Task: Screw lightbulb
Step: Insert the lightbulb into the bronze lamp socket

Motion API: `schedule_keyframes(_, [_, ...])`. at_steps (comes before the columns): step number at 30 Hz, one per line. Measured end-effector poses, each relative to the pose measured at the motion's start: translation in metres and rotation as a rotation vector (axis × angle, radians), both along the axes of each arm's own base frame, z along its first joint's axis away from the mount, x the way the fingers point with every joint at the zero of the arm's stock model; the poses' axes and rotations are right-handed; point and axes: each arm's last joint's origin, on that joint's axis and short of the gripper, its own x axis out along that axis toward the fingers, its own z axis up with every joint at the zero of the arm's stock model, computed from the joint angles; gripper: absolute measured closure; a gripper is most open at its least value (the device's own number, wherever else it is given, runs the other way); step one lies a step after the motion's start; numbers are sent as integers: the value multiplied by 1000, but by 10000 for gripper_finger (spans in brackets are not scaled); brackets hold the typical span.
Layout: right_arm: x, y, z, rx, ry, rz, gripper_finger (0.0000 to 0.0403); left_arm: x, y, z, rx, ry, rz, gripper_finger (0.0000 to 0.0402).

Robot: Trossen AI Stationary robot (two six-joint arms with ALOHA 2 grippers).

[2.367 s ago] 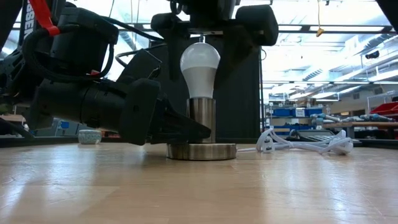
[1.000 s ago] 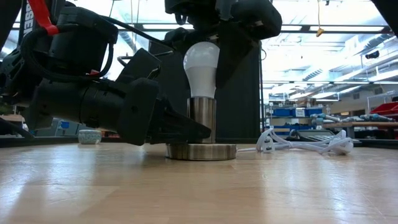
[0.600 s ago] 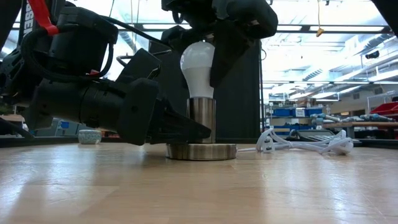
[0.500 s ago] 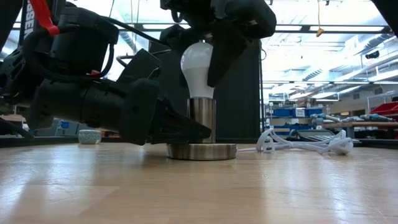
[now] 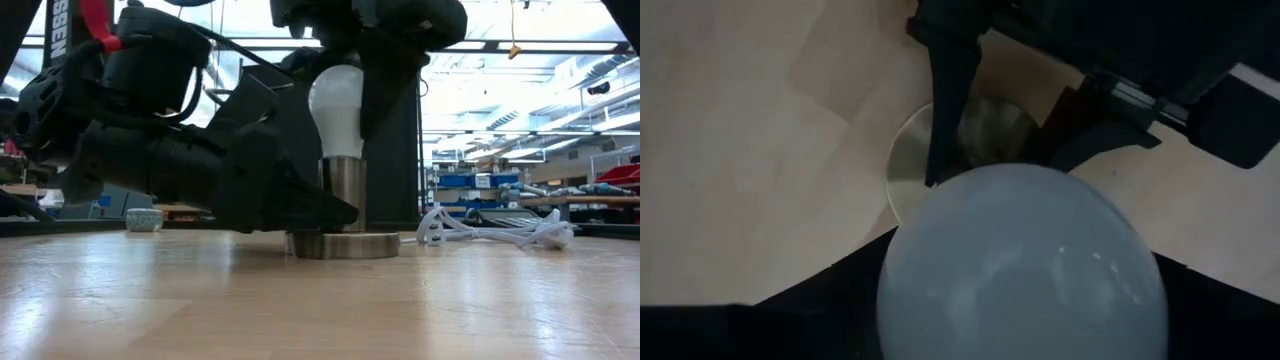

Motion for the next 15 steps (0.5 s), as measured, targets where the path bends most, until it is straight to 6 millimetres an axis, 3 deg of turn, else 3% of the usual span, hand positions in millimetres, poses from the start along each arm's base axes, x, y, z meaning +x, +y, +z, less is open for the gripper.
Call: schedule_keyframes(15, [-9,15,2,0,52,-79,103,14,-1,7,17,-3,-32,208])
